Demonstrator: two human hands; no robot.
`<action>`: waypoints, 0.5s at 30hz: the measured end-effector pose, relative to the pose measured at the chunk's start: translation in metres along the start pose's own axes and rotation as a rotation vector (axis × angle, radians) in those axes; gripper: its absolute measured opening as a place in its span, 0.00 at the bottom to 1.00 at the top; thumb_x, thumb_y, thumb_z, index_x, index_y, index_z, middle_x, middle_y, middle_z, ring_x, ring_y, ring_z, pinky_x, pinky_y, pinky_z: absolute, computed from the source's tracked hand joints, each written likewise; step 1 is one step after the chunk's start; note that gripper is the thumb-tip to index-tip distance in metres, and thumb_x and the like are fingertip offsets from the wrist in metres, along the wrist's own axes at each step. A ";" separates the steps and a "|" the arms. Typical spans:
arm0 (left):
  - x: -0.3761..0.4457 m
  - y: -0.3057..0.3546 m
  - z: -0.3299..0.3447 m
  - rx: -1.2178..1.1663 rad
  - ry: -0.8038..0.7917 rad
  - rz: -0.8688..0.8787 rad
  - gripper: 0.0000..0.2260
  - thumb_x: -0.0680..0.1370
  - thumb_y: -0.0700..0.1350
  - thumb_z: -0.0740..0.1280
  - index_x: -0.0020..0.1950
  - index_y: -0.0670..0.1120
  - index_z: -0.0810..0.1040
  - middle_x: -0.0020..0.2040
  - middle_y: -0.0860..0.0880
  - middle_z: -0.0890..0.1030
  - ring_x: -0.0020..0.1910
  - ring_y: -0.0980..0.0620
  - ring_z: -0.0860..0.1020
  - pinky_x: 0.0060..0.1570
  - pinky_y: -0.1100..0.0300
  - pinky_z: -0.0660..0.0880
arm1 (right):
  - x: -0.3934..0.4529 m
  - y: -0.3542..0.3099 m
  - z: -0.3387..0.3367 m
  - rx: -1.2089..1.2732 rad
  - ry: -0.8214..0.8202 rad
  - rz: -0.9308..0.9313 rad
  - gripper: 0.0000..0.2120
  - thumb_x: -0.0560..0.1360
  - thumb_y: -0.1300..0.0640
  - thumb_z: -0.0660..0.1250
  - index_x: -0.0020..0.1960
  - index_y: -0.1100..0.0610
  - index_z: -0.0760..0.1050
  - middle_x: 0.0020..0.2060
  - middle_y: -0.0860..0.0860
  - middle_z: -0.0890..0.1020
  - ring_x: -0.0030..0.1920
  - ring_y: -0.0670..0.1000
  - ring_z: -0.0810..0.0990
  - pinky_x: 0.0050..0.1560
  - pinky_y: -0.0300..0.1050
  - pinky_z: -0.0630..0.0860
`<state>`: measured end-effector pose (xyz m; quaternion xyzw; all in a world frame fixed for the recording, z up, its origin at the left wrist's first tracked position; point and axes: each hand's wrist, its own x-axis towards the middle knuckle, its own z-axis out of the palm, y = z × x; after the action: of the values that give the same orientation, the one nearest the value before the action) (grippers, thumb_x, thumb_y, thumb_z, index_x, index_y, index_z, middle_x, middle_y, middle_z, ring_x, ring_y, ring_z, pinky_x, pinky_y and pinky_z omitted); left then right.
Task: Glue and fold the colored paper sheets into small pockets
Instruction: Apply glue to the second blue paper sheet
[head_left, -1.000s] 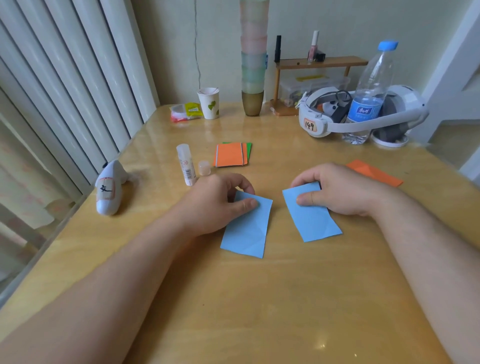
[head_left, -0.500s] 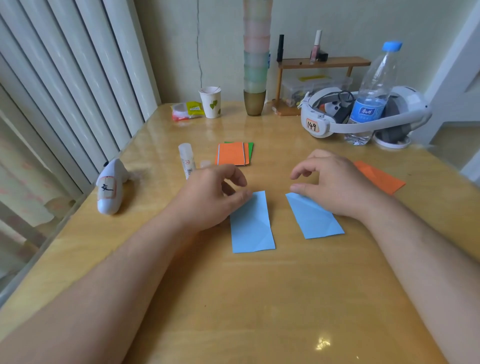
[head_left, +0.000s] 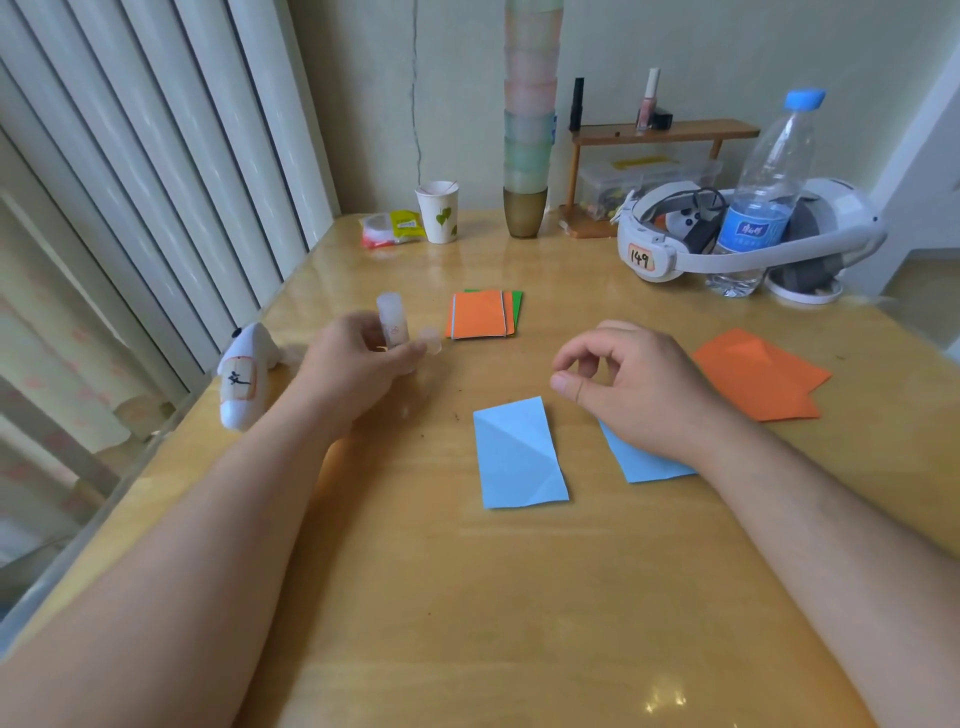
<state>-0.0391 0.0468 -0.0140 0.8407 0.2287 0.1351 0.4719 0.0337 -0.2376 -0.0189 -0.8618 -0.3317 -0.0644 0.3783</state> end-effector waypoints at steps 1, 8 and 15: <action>-0.001 0.001 0.000 0.040 0.012 0.030 0.11 0.76 0.57 0.76 0.53 0.52 0.83 0.43 0.55 0.87 0.42 0.53 0.84 0.43 0.56 0.79 | 0.000 0.000 0.000 0.004 0.003 0.000 0.03 0.76 0.51 0.76 0.48 0.45 0.84 0.43 0.45 0.80 0.37 0.38 0.73 0.40 0.41 0.67; -0.030 0.024 0.025 -0.436 -0.372 0.201 0.16 0.73 0.48 0.76 0.56 0.40 0.81 0.47 0.42 0.87 0.42 0.52 0.81 0.44 0.60 0.76 | -0.004 -0.014 0.002 0.163 -0.017 -0.063 0.34 0.75 0.56 0.77 0.70 0.29 0.67 0.42 0.46 0.79 0.37 0.48 0.76 0.44 0.39 0.75; -0.046 0.033 0.053 -0.810 -0.716 0.133 0.17 0.77 0.40 0.70 0.62 0.31 0.75 0.50 0.41 0.86 0.50 0.46 0.85 0.55 0.54 0.81 | -0.010 -0.035 0.004 0.152 -0.183 -0.116 0.63 0.66 0.54 0.85 0.73 0.17 0.40 0.47 0.43 0.80 0.43 0.48 0.82 0.50 0.44 0.81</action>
<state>-0.0465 -0.0303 -0.0135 0.5978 -0.0705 -0.0528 0.7968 0.0035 -0.2227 -0.0041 -0.8122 -0.4180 0.0183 0.4065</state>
